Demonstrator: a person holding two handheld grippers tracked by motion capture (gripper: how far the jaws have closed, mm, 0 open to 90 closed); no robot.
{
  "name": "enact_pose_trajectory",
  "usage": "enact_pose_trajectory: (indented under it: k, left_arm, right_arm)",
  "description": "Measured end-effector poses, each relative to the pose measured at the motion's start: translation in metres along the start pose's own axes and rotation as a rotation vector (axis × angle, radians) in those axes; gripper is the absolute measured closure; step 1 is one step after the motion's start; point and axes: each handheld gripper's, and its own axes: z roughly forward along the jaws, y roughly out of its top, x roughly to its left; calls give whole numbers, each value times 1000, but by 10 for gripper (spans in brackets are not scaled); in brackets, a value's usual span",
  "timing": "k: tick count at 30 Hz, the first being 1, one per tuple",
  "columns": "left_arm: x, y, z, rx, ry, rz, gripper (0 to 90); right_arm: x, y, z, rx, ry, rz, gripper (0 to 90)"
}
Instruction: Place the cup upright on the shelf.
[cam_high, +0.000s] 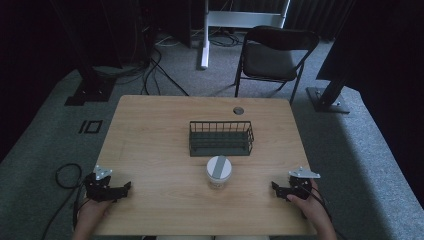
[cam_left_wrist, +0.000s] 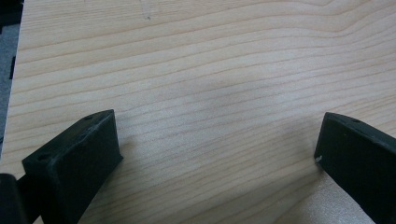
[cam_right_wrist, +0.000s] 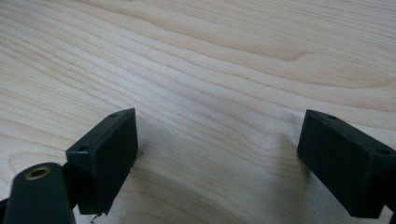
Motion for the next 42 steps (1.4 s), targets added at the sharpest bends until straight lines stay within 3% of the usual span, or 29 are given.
enact_pose_trajectory:
  k: [30, 39, 42]
  left_arm:
    - [0, 1, 1, -3, -5, 5, 1]
    - [0, 1, 1, -3, -6, 5, 1]
    - [0, 1, 1, -3, -6, 5, 1]
  right_arm:
    - [2, 0, 0, -1, 5, -6, 113]
    - [12, 3, 3, -5, 38, -40, 114]
    - [18, 6, 3, -15, 68, -54, 114]
